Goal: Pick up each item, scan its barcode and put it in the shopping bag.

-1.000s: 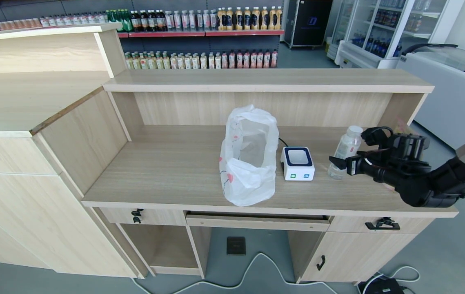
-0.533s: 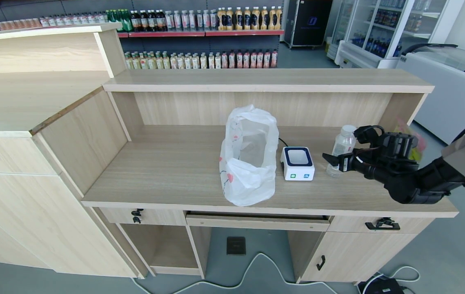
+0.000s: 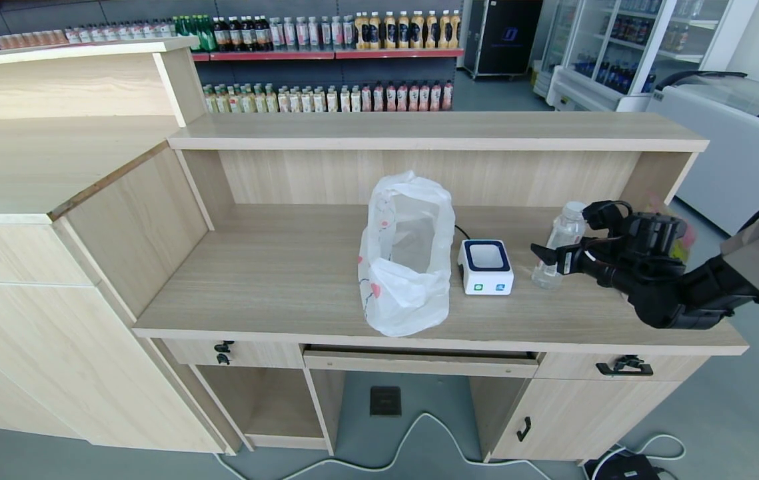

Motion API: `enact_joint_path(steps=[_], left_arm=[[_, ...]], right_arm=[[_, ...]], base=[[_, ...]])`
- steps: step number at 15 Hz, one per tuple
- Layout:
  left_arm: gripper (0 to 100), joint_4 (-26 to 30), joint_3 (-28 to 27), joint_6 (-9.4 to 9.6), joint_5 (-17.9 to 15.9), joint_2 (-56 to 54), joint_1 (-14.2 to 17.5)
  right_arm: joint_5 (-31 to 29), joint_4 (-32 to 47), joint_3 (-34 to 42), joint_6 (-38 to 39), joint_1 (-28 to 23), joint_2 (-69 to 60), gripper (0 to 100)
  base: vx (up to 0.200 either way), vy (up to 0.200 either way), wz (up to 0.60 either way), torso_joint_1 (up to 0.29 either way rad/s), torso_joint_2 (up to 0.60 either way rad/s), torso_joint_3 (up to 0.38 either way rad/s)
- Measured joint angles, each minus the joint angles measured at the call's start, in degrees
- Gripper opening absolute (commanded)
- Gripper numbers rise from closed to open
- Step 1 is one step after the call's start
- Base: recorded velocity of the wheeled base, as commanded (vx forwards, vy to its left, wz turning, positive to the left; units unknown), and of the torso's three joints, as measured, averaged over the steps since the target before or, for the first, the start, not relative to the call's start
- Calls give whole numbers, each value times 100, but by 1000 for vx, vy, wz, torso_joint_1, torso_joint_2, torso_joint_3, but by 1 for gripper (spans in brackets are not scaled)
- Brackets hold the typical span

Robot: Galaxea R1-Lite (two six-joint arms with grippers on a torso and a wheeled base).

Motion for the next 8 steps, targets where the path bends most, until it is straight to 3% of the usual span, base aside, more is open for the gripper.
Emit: enact_joint_path(steps=[8], left_arm=[[100, 0, 0, 0, 0, -2, 0]], right_arm=[[18, -30, -266, 145, -66, 223, 100]], base=[[0, 0, 0, 0, 0, 0]])
